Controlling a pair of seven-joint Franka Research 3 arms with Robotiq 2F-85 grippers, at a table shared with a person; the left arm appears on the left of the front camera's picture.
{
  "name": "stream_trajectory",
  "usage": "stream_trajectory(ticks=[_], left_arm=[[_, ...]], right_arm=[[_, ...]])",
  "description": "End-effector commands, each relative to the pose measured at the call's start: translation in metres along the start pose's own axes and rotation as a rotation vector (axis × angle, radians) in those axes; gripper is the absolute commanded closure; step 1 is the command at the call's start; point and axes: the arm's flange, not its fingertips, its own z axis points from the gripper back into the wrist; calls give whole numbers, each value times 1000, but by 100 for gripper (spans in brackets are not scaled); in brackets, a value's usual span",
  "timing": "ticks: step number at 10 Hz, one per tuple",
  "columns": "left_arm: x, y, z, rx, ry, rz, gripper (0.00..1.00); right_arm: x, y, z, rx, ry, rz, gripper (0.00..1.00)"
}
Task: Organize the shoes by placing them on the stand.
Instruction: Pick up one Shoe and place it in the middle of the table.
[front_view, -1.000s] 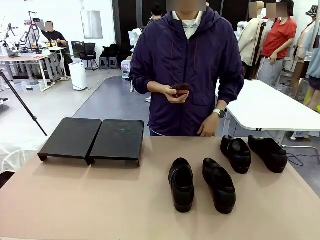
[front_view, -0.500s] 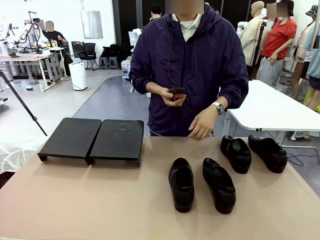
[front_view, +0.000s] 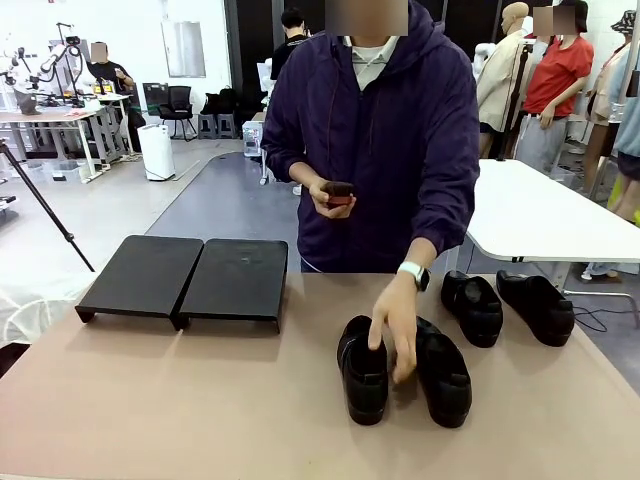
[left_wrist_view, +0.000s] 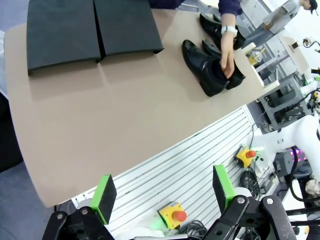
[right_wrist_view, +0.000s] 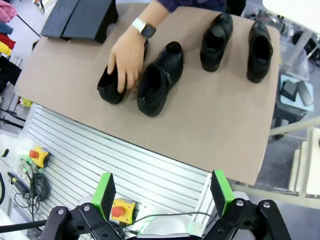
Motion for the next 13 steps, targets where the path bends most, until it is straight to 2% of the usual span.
stream_trajectory(ticks=[1, 4, 6, 8, 9, 10, 11, 13], left_arm=[[0, -2, 1, -15, -4, -18, 0], [0, -2, 1, -15, -4, -18, 0], [0, -2, 1, -15, -4, -18, 0], [0, -2, 1, -15, -4, -18, 0], [0, -2, 1, -15, -4, -18, 0], [0, -2, 1, -15, -4, -18, 0], [0, -2, 1, -15, -4, -18, 0], [0, -2, 1, -15, -4, -18, 0]], right_arm=[[2, 2, 0, 0, -4, -13, 0], [0, 0, 0, 0, 0, 0, 0], [15, -8, -10, -53, 25, -5, 0], [35, -21, -27, -52, 19, 39, 0], [36, -35, -19, -60, -2, 16, 0], [27, -50, -3, -118, -39, -13, 0], [9, -60, 12, -112, -35, -50, 0], [-18, -58, 28, -150, -52, -62, 0]])
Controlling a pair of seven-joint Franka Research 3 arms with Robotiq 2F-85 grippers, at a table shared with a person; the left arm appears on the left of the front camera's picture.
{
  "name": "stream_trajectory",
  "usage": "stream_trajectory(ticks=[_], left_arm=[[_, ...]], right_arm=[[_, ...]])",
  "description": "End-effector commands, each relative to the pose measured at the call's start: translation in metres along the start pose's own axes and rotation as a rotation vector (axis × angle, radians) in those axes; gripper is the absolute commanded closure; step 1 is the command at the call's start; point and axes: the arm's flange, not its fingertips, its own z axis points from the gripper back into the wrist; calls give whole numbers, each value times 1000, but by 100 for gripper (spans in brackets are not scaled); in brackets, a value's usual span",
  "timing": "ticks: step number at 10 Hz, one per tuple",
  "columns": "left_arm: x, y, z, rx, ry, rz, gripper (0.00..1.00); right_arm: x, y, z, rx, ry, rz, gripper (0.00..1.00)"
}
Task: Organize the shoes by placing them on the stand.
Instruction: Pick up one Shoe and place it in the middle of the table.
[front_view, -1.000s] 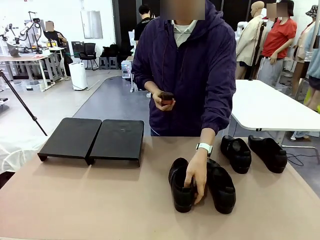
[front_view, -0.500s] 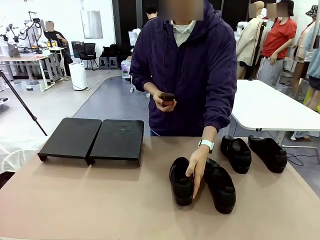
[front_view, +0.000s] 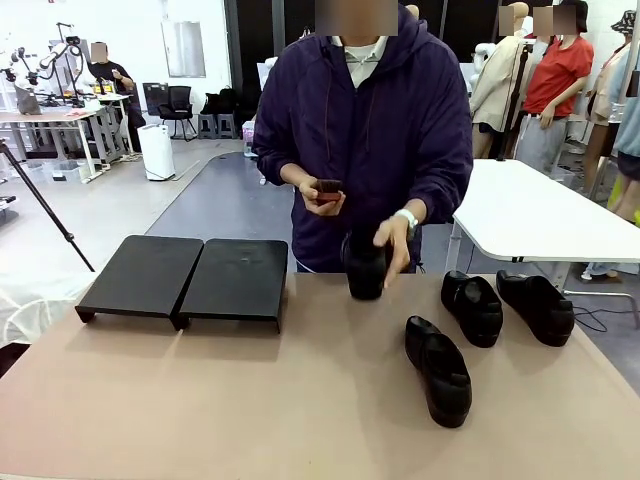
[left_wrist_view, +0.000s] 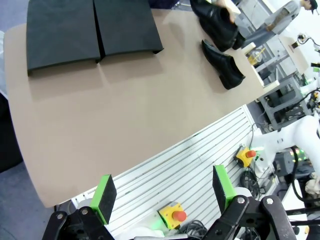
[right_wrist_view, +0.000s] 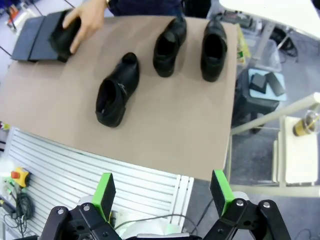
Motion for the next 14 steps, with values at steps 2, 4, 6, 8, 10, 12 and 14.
stream_trajectory(ticks=[2, 4, 6, 8, 10, 12, 14], left_arm=[[0, -2, 1, -14, -4, -18, 0], [0, -2, 1, -14, -4, -18, 0], [0, -2, 1, -14, -4, -18, 0], [0, -2, 1, -14, -4, -18, 0], [0, -2, 1, -14, -4, -18, 0], [0, -2, 1, -14, -4, -18, 0], [0, -2, 1, -14, -4, -18, 0]], right_arm=[[-9, -4, -12, -27, 16, 27, 0], [25, -8, -54, -37, 44, 38, 0], [66, -6, -120, -61, 90, 21, 0], [94, 17, -194, -63, 105, 72, 0], [98, 39, -261, -26, 83, 120, 0], [105, 34, -234, -54, 127, 130, 0], [105, 34, -234, -54, 127, 130, 0]])
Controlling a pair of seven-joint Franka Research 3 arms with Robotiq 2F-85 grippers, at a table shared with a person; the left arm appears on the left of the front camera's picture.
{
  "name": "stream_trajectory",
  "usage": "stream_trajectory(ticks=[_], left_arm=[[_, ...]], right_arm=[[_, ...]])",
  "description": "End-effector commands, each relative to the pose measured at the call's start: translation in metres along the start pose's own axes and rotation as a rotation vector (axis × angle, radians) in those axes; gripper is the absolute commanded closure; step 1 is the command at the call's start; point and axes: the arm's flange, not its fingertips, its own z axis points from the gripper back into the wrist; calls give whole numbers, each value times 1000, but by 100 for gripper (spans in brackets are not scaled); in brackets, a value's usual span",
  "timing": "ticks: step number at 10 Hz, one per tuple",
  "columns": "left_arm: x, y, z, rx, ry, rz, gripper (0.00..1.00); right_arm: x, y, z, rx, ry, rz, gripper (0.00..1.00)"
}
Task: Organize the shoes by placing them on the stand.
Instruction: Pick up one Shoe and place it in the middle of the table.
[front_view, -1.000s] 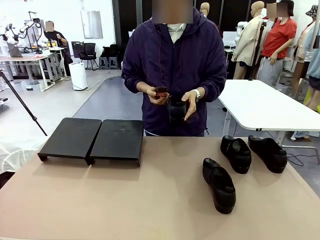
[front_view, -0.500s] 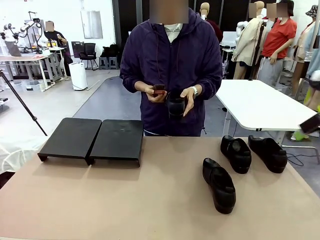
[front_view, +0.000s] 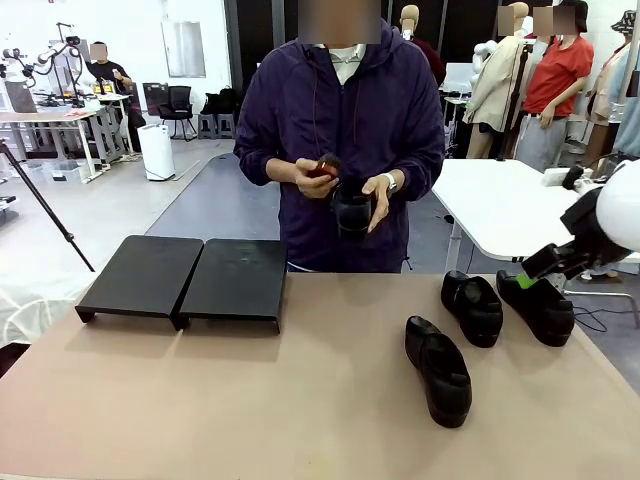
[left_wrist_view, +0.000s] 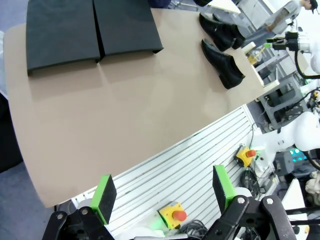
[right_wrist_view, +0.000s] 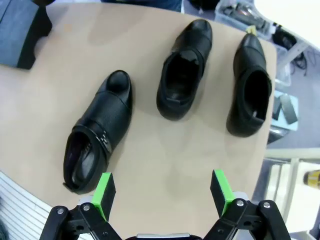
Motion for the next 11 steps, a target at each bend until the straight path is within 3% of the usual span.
stream_trajectory(ticks=[1, 5, 9, 11], left_arm=[[0, -2, 1, -14, -6, -16, 0], [0, -2, 1, -14, -6, -16, 0], [0, -2, 1, -14, -6, -16, 0], [0, -2, 1, -14, -6, -16, 0]], right_arm=[[4, 5, -10, 3, -5, 9, 0], [76, -60, -99, 120, 181, -47, 0], [90, -75, -170, 163, 319, -97, 0], [91, -81, -193, 124, 312, -105, 0]])
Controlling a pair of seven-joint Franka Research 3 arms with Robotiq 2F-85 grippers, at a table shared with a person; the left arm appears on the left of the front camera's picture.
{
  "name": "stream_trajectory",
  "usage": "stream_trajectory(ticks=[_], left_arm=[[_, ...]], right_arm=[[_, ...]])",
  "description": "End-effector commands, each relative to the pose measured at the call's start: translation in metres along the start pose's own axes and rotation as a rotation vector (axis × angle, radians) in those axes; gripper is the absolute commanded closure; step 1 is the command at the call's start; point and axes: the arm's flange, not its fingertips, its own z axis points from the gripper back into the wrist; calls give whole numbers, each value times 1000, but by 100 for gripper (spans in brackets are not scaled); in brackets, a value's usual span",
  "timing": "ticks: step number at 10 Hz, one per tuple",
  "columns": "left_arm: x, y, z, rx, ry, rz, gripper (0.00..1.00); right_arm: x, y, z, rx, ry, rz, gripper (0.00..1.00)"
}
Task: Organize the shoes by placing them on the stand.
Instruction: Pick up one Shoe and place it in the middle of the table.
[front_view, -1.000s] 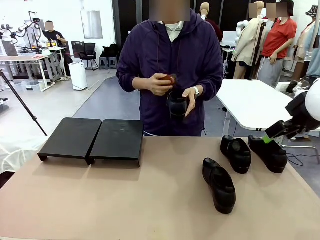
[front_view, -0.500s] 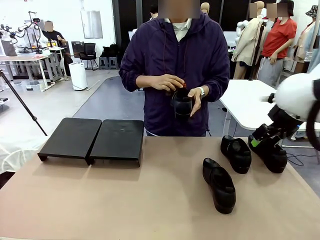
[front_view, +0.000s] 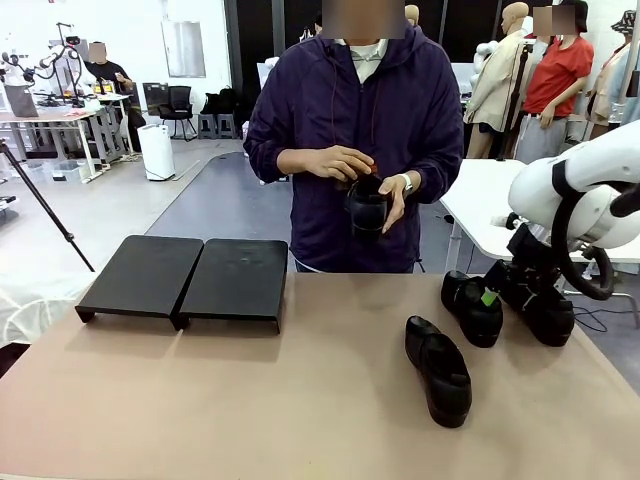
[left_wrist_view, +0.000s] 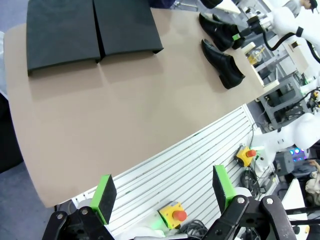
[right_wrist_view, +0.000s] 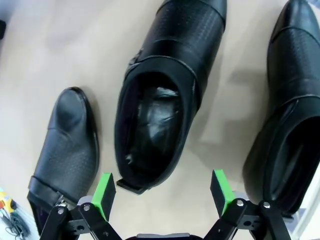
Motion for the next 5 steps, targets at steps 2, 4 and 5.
stream_trajectory(ticks=[2, 4, 5], left_arm=[[0, -2, 0, -14, -5, -14, 0], [0, -2, 0, -14, -5, -14, 0], [0, -2, 0, -14, -5, -14, 0]], right_arm=[[18, -16, -9, -31, -56, -27, 0], [28, -22, -21, -41, -100, -58, 0], [33, -24, -28, -38, -100, -68, 0]])
